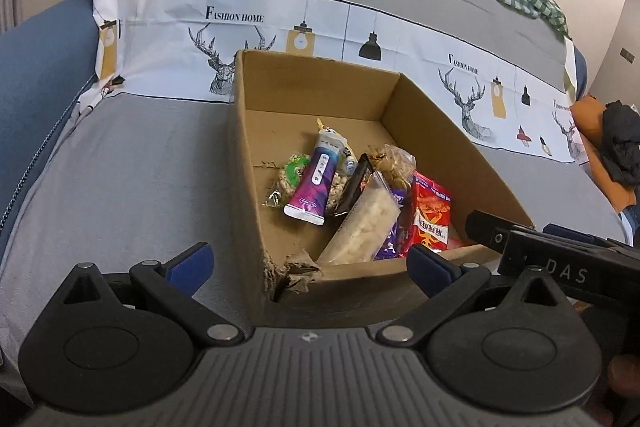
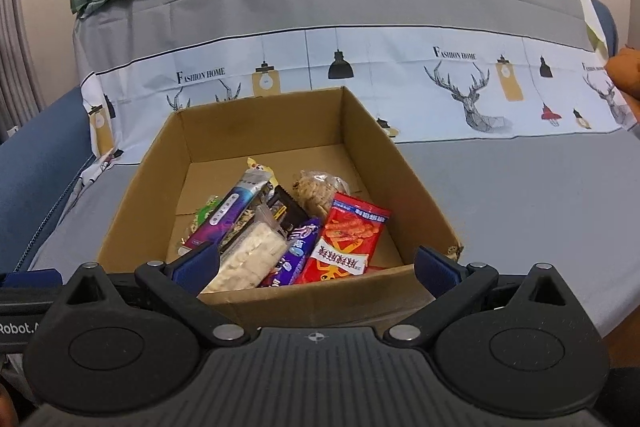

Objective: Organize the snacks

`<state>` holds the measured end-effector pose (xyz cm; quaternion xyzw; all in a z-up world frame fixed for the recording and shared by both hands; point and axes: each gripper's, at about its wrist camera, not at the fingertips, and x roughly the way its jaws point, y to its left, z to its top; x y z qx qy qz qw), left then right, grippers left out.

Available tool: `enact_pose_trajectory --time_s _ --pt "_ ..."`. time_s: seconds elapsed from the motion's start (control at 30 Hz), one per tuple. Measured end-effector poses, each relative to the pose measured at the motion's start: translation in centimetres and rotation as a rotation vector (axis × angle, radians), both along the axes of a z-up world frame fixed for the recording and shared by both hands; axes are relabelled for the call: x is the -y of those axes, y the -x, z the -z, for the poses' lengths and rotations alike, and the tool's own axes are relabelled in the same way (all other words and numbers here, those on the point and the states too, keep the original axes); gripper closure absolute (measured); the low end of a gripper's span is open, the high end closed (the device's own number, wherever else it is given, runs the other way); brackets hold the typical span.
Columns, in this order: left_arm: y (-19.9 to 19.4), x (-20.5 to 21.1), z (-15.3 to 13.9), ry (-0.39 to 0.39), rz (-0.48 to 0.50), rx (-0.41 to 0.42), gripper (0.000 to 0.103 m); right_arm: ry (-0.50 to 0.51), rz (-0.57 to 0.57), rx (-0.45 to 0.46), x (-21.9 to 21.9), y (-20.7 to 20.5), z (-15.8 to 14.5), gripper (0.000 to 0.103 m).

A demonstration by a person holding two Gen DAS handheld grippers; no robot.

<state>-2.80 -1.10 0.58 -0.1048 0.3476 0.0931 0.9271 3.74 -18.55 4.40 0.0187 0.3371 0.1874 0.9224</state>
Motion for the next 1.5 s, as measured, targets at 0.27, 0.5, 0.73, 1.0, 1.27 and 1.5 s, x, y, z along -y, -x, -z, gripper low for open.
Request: enact_pose_trajectory --time_s 0.27,0.5,0.73,1.0,1.27,1.5 --pt "0.0 0.12 0.53 -0.002 0.007 -0.014 0.0 -0.002 0.012 -0.011 0.34 -0.18 0.26 0.001" --pt "-0.1 0.02 0.65 0.002 0.008 -0.019 0.0 0.011 0.011 -0.013 0.02 -0.21 0.29 0.001" --pt "-0.08 0.11 0.57 0.001 0.011 -0.018 0.0 0.015 0.014 -0.012 0.04 -0.26 0.43 0.001" --pt "-0.04 0.16 0.59 -0.004 0.012 -0.016 0.0 0.014 0.015 -0.008 0.08 -0.2 0.52 0.001" --pt "-0.05 0.18 0.6 -0.002 0.012 -0.016 0.0 0.016 0.015 -0.008 0.1 -0.21 0.53 0.001" --pt "-0.09 0.19 0.66 -0.002 0.012 -0.017 0.0 0.015 0.015 -0.008 0.14 -0.28 0.57 0.001"
